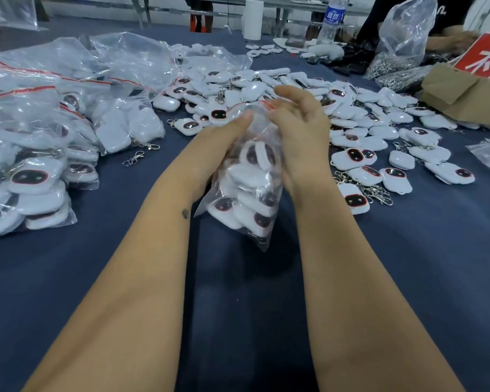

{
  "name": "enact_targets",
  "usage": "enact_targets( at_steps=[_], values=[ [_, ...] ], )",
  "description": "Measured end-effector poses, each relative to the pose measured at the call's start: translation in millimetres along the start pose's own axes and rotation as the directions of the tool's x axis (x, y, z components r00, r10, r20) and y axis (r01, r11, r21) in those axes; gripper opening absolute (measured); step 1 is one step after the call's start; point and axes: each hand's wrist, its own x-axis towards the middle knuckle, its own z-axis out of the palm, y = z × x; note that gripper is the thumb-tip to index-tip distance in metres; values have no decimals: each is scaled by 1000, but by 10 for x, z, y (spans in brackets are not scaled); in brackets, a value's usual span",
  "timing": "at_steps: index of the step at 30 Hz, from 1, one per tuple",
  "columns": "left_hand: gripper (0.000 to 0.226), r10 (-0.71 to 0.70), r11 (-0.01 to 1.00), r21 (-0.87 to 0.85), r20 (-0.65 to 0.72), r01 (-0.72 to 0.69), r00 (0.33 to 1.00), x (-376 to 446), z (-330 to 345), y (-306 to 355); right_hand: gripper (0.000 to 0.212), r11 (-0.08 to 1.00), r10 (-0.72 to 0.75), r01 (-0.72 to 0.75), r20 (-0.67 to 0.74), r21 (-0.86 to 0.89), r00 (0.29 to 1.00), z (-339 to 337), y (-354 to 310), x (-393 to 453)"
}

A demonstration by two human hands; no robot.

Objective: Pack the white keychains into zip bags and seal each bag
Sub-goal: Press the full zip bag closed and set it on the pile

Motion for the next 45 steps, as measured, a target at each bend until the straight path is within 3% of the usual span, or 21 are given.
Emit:
enact_targets(
  at_steps=[2, 6, 8, 11, 14, 16, 18, 20, 22, 25, 28, 32, 37, 45],
  values=[
    [29, 15, 999, -25, -184, -20, 983, 49, -1, 10, 38, 996, 60, -62, -28, -61, 998, 0, 38, -7],
    [27, 98, 972, -173, -304, -156, 947, 124, -31, -16, 39, 967, 239, -249, -134, -61, 962, -44, 124, 36],
    [26, 93, 914, -355, -286, -196, 954, 126, -32, -14, 32, 962, 258, -265, -94, -68, 961, -49, 139, 41],
    [41, 48, 817, -564, -137, -117, 989, 91, -42, 13, 20, 977, 212, -213, -47, -14, 976, -10, 134, 20],
    [60, 52, 844, -533, -30, -60, 998, 81, -82, 1, 20, 972, 181, -180, 11, 153, 984, -7, 99, 23],
    [65, 20, 878, -477, -50, -42, 999, 98, -84, 0, 26, 952, 193, -195, 31, 237, 981, -22, 80, 33],
    [52, 12, 909, -409, -155, -75, 988, 125, -87, 3, 24, 942, 213, -214, 33, 260, 976, -27, 80, 33],
    [31, 84, 930, -319, -295, -181, 952, 165, -111, -7, 16, 943, 215, -212, 17, 257, 977, -15, 90, 25],
    [27, 159, 917, -291, -365, -274, 917, 190, -128, -24, 15, 941, 206, -196, -5, 275, 979, -11, 115, 35],
    [24, 142, 865, -416, -335, -282, 931, 181, -125, -28, 22, 929, 231, -218, -10, 300, 973, -32, 137, 60],
    [36, 65, 888, -418, -296, -191, 953, 179, -119, -33, 7, 900, 280, -268, 18, 344, 960, -51, 133, 46],
    [36, 107, 924, -305, -369, -230, 923, 204, -80, -59, 16, 930, 238, -208, -66, 304, 969, -46, 121, 39],
    [30, 154, 946, -204, -399, -252, 904, 194, -63, -78, 18, 925, 237, -202, -72, 323, 969, -43, 93, 24],
    [24, 173, 940, -193, -448, -283, 877, 214, -62, -80, 20, 982, 171, -156, -144, 110, 975, -66, 140, 32]
  ],
)
